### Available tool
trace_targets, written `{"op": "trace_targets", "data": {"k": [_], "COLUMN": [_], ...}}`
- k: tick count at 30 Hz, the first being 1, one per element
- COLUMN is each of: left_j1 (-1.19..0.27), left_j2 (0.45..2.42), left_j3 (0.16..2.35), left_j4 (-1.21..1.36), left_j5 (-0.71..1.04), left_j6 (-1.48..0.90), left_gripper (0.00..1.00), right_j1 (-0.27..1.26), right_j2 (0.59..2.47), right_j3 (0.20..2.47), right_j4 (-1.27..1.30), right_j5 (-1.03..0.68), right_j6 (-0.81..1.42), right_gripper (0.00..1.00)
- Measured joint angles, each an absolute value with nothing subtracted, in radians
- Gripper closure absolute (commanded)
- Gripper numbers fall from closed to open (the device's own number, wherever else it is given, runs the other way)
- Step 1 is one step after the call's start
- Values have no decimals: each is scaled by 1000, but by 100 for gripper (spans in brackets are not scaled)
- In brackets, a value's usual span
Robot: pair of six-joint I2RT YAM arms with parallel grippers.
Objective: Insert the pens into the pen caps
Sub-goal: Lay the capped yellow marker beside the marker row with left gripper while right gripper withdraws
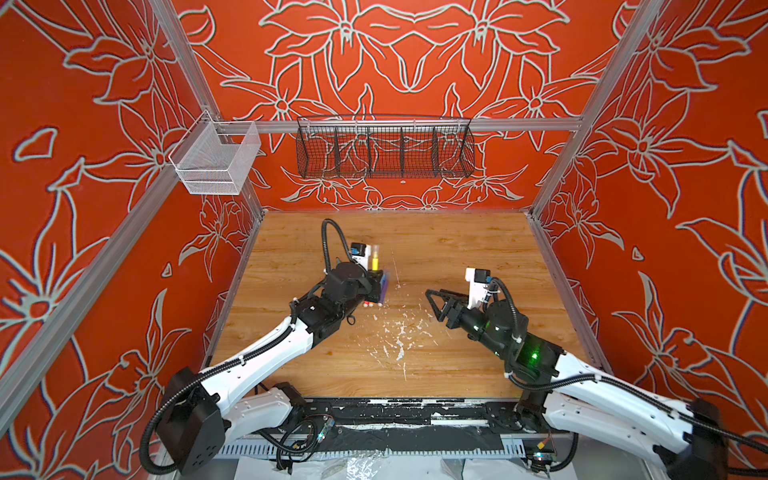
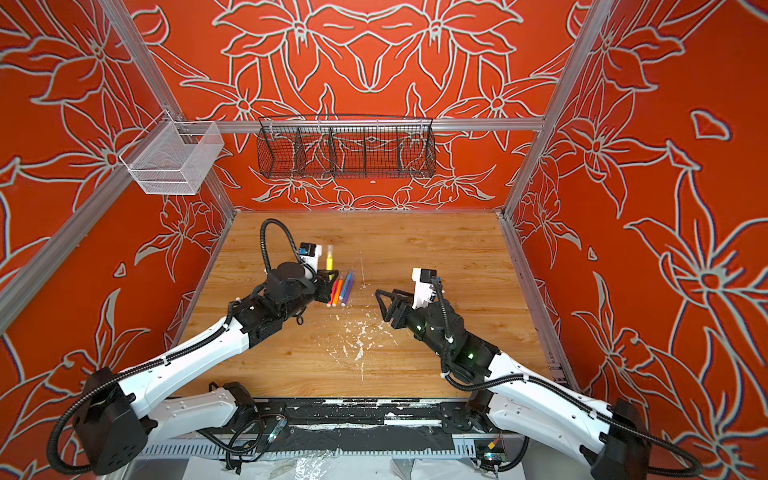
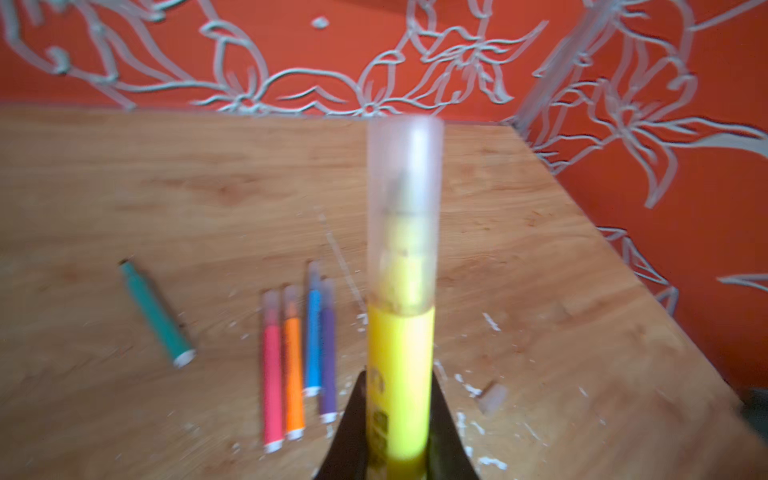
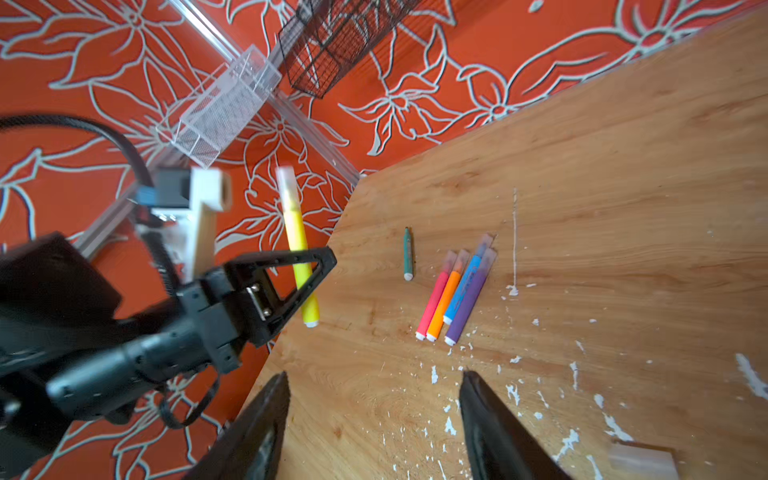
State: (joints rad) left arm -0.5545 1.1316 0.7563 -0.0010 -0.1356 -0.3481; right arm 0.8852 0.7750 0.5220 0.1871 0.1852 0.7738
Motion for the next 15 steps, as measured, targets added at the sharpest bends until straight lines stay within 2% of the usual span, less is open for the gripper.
{"op": "trace_targets", "data": {"k": [4,6,15], "left_j1": [-463,-439,-418], "left_j2": [1190,1259,1480], "left_j3": [719,757,960], "left_j4": [-47,-83,-205], "left_j5": [-142,-123,-84], "left_j6": [-369,-381,-383], "left_gripper": [100,100,100], "right_j1": [874,856,726], "right_j2": [785,823,987], "right_j3": [496,490,523], "right_j4": [160,129,14], "right_j5": [284,323,290], "right_j6": [702,692,684], "right_gripper": [26,27,26]}}
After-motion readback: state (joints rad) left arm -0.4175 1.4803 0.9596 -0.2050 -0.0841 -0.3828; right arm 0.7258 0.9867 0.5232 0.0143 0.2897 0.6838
